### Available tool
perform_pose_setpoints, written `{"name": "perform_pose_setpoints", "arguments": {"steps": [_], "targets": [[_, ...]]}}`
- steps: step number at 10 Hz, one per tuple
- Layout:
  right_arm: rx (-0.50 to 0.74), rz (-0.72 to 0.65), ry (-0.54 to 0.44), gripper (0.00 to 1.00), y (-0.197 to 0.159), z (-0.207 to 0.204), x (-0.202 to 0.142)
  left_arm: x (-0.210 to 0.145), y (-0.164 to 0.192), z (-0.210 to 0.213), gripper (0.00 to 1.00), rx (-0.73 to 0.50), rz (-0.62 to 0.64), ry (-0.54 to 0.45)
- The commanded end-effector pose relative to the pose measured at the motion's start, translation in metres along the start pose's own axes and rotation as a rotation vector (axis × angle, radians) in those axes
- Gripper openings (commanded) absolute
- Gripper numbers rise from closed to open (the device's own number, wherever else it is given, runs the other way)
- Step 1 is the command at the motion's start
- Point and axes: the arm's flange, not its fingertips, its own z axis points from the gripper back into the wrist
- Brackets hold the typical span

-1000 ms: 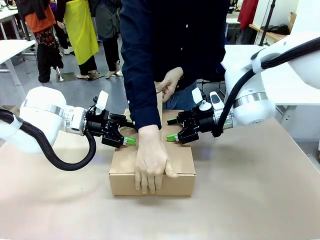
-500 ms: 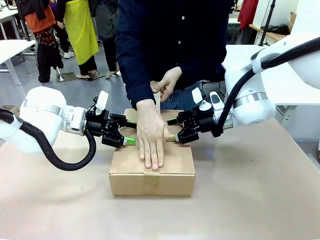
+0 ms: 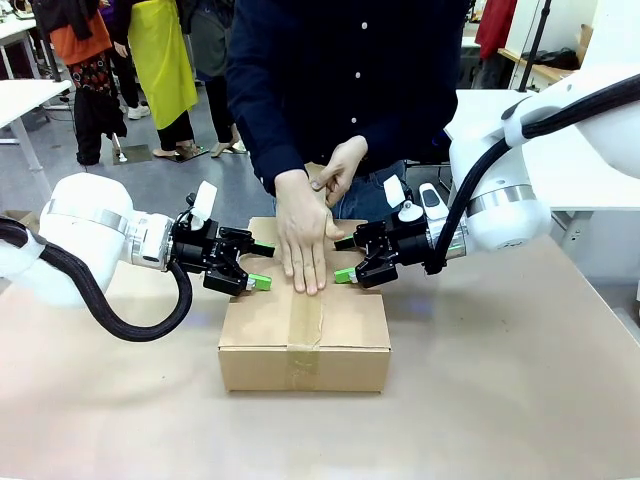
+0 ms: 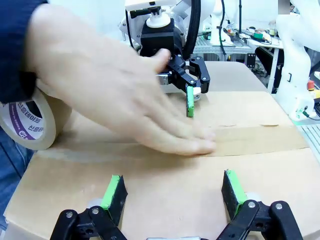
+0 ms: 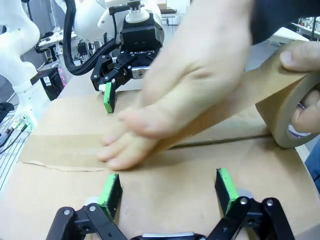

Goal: Pack the gift set into the box.
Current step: Press and hold the closed box until the human finishes sealing it.

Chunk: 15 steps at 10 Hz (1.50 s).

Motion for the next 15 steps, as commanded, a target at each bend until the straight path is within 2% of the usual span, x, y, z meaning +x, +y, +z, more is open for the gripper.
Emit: {"name": "perform_pose_setpoints", "arguments": {"steps": [1,15], "targets": [[-0.013,-0.016,-0.005,1.0,0.0015,-0.001,-0.0033,-0.0016,-0.002,0.0002,1.0,-0.012,-0.015,0.007],[-0.013,-0.016,-0.005,1.0,0.0015,-0.001,-0.0033,-0.0016,-0.002,0.0002,1.0,-0.012,-0.015,0.007]]}}
